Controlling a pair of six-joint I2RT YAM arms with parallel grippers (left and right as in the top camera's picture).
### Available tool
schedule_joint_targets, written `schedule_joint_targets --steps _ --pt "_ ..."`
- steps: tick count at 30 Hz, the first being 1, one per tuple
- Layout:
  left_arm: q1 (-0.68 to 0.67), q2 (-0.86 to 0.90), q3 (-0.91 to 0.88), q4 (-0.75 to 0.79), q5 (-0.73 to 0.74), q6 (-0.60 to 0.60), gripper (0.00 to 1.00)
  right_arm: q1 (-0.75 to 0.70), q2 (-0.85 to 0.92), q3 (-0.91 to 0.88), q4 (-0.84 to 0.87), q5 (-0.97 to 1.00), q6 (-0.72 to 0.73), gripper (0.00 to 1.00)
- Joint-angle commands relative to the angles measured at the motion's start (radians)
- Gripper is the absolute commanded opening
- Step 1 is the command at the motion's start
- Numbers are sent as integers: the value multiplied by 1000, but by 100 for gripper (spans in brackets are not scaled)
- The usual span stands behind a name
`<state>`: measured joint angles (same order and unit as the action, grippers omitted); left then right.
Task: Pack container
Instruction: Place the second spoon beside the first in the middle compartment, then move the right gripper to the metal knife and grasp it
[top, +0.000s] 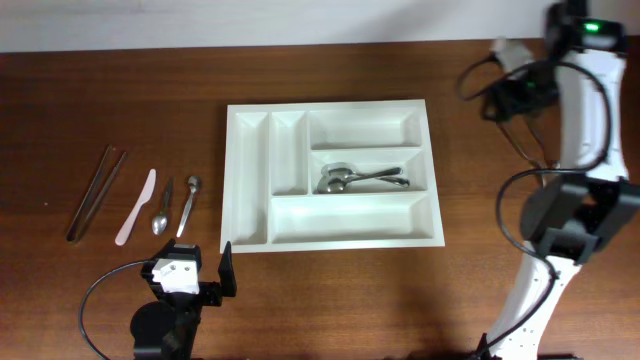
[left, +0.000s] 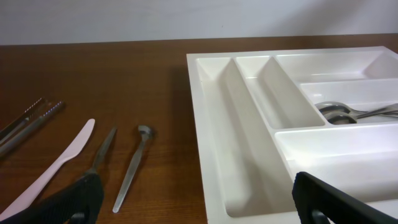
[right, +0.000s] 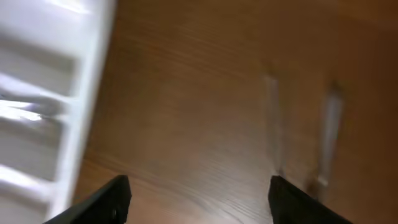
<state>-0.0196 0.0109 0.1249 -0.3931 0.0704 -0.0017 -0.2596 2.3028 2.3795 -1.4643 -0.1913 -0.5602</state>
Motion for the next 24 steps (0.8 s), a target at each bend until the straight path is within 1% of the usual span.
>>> schedule_joint_targets --steps 1,3,5,11,18,24 --pt "-4 -5 -7 3 -8 -6 99 -66 -21 -1 26 27 15 72" --pt "-4 -5 -7 3 -8 -6 99 -95 -18 -1 53 27 10 72" --pt "-4 -5 -7 3 -8 -6 99 -113 -12 -1 76 27 -27 72" --pt "-4 -5 -7 3 -8 -6 99 -128 43 -7 132 28 -100 72" --pt "-4 -5 -7 3 -8 -6 99 -128 177 -7 138 27 -117 70" --pt "-4 -5 -7 3 -8 -6 99 -128 247 -8 146 28 -116 67"
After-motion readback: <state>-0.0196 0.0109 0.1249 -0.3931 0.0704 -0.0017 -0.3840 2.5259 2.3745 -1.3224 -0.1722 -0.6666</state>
